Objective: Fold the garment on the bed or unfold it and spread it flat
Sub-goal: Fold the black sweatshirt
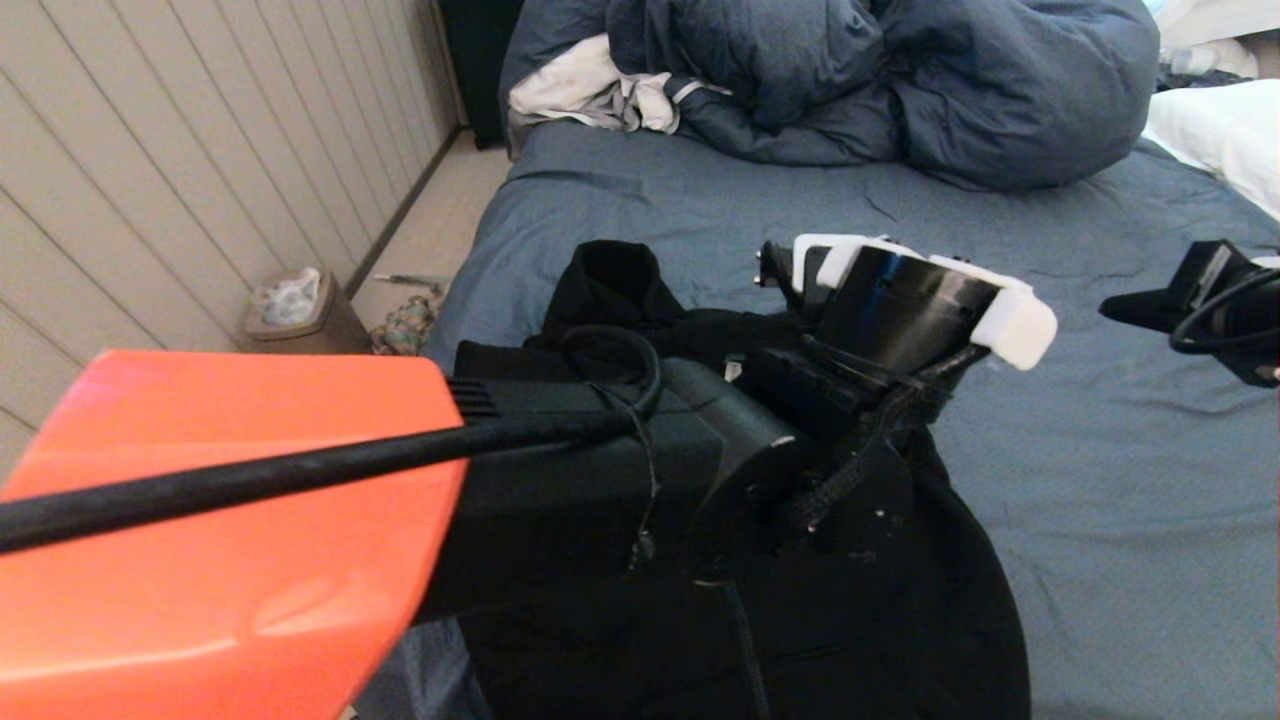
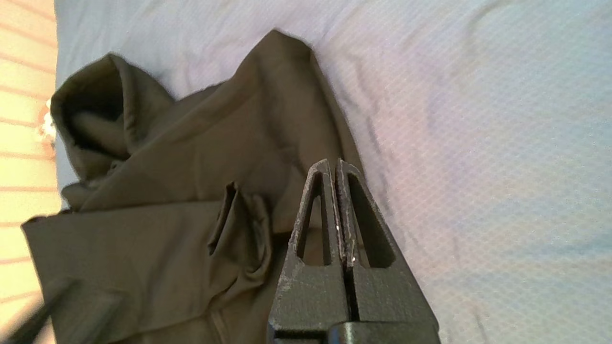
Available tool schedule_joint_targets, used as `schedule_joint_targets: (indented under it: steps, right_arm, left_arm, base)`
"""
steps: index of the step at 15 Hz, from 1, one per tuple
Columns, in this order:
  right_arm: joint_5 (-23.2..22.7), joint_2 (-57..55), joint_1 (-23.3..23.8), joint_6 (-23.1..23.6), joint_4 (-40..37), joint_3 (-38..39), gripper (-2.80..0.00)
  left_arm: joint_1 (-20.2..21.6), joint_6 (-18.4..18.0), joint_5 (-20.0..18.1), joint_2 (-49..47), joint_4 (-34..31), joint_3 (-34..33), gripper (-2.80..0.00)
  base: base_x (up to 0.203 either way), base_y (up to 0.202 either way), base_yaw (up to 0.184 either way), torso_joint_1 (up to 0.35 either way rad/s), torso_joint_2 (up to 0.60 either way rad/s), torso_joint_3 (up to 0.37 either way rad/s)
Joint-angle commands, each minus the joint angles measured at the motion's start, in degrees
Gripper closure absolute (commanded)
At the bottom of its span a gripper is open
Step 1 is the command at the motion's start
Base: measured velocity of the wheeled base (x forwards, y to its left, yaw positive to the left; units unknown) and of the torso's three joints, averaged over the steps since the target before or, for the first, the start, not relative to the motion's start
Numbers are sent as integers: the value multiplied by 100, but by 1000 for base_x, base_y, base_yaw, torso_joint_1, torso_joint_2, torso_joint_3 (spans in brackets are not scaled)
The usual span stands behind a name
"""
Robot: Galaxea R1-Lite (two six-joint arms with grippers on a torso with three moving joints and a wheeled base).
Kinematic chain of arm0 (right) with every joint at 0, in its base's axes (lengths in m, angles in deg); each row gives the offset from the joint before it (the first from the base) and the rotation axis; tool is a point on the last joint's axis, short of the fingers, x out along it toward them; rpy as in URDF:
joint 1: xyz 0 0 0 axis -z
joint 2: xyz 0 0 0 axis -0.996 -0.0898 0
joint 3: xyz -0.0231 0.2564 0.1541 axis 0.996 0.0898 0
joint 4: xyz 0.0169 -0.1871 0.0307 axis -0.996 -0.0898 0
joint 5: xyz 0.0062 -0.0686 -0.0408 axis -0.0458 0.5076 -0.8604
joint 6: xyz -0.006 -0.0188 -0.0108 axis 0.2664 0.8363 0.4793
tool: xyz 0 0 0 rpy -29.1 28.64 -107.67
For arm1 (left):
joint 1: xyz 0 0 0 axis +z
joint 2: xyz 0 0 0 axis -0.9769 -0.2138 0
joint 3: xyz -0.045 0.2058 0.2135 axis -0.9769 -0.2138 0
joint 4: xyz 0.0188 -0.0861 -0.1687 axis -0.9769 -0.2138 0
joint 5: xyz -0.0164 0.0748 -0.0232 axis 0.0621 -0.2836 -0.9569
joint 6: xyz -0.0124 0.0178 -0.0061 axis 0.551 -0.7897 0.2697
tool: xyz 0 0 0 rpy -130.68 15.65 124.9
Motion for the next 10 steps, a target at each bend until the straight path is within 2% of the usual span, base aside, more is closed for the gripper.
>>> schedule_joint_targets:
  steps: [1,3,4,6,8,10]
  right_arm:
    - [-71,-37,-30,-5,-9,-4,0]
    - [-100,-28,-53,5,-12,69,0]
    - [-103,-57,-65,12,0,118,-280]
    - [-149,-202,-89,12,-8,116,-280]
    - [-482,-377,-89,1,-14,17,-280]
    - [-684,-653,-109,-19,-52,-257,-280]
  left_arm:
    - [215,76,42,517,-116,-118,-280]
    - [600,364,17,1111,-388,-793,-280]
    - [805,489,-10,1442,-461,-1295,-280]
    - [1201,634,-198,2126,-492,-2374,-280]
    - [1891,754,-740,2838,-399,-3328,-280]
    - [2698,946,-1371,3386,-336,-3918,-280]
  base:
    - [0,0,0,0,0,0]
    - [0,0,0,0,0,0]
    - [0,0,0,0,0,0]
    - [0,0,0,0,0,0]
    - [0,0,0,0,0,0]
    - [0,0,0,0,0,0]
